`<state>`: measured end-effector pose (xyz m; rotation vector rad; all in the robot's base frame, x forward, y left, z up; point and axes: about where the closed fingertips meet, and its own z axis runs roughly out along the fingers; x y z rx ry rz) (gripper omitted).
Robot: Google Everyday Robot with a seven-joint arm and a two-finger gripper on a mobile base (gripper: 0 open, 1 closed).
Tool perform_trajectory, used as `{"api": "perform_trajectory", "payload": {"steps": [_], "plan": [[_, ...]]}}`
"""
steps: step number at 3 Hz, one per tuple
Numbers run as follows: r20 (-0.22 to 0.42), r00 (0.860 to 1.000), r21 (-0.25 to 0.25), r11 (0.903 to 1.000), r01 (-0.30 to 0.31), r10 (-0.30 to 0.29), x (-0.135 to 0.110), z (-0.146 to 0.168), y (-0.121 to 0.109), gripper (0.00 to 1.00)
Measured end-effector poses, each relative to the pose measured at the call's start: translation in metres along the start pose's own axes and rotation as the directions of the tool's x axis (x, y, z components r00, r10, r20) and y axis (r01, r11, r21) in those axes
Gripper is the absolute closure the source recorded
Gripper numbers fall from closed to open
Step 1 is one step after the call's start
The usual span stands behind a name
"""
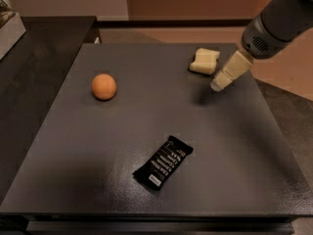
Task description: Move sponge near orange
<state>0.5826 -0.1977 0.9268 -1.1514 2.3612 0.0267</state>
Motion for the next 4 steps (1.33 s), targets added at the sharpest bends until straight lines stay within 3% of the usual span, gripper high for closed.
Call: {"api": "perform_trajectory", "payload": {"steps": [2,4], "plan": [[0.081,0.989,0.068,0.9889,-0.132,0.126,-0.025,0.044,-0.036,0.0],[0.097,0.982,0.071,0.9827,-0.171,0.164,-0.048,0.093,-0.045,0.0]]}}
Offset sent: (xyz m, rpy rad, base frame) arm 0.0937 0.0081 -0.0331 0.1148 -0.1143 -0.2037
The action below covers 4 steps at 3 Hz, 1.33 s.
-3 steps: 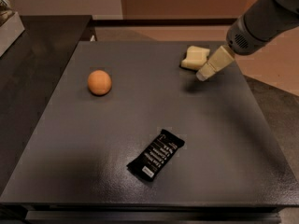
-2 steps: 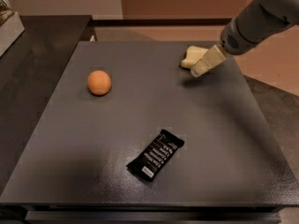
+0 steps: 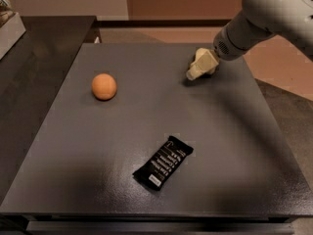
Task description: Move sponge near orange
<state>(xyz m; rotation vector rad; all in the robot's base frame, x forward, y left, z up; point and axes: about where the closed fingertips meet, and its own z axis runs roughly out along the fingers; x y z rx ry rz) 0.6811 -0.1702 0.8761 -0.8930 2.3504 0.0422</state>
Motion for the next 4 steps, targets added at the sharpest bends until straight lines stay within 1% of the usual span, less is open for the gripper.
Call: {"api": "perform_trajectory", "payload": {"steps": [2,3,4], "plan": [[-0.033,0.999,0.005,0.9999,-0.01,0.01,-0.005,0.028,-0.002,0.0],[-0.051,0.999,0.004,0.9999,-0.016,0.016,-0.003,0.035,-0.004,0.18],[-0.06,0.998,-0.008,0.9997,-0.021,0.021,0.0,0.039,-0.004,0.41]]}}
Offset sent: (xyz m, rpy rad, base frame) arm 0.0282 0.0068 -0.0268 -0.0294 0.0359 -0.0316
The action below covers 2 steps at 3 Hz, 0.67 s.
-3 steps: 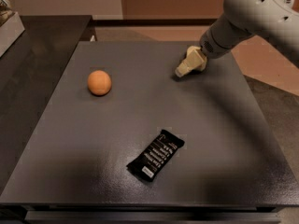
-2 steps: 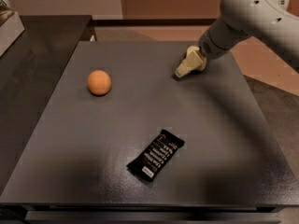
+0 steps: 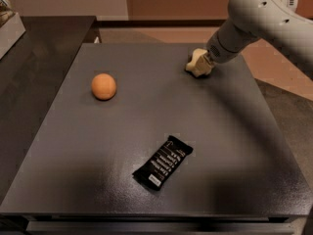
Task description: Move sponge near orange
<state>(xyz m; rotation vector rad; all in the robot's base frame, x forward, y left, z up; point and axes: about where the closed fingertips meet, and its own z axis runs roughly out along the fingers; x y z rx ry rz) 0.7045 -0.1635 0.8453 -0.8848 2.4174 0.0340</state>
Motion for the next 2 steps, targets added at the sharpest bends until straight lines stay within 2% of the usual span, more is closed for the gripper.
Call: {"api": "perform_trajectory", "payload": {"steps": [2], "plan": [[0.025,1.0,-0.025,0.9996,0.01,-0.01,-0.0032,-0.0072,0.0035,0.88]]}}
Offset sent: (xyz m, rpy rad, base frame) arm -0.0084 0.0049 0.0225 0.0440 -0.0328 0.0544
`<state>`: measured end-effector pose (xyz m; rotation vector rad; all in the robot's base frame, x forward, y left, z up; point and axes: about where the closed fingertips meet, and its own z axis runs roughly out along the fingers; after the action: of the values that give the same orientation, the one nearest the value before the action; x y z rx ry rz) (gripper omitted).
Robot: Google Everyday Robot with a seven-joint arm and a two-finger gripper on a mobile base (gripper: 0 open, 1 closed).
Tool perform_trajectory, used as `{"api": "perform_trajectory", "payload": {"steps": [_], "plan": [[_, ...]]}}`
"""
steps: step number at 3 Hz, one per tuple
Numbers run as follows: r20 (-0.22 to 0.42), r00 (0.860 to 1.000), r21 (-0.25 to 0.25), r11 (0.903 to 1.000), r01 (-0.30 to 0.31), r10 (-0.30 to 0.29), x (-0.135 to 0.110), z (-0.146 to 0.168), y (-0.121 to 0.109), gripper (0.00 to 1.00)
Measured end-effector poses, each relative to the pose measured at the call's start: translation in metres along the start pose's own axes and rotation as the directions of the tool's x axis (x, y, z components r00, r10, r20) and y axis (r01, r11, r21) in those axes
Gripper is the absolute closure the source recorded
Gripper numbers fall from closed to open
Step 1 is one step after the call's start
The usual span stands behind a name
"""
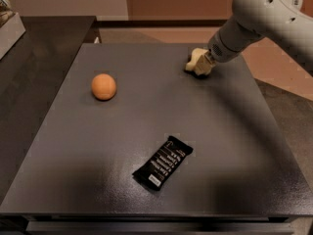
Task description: Move sponge near orange
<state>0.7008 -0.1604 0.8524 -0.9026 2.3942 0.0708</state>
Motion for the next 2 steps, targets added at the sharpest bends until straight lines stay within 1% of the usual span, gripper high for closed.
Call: {"api": "perform_trajectory", "payload": {"steps": [1,2], "plan": [[0.047,0.996,-0.035,0.9966,0.074,-0.072,-0.009,-0.015,0.015,1.0],[0.127,0.973,-0.094,0.9742,0.205,-0.192,-0.024,-0.038,0.046,1.0]]}}
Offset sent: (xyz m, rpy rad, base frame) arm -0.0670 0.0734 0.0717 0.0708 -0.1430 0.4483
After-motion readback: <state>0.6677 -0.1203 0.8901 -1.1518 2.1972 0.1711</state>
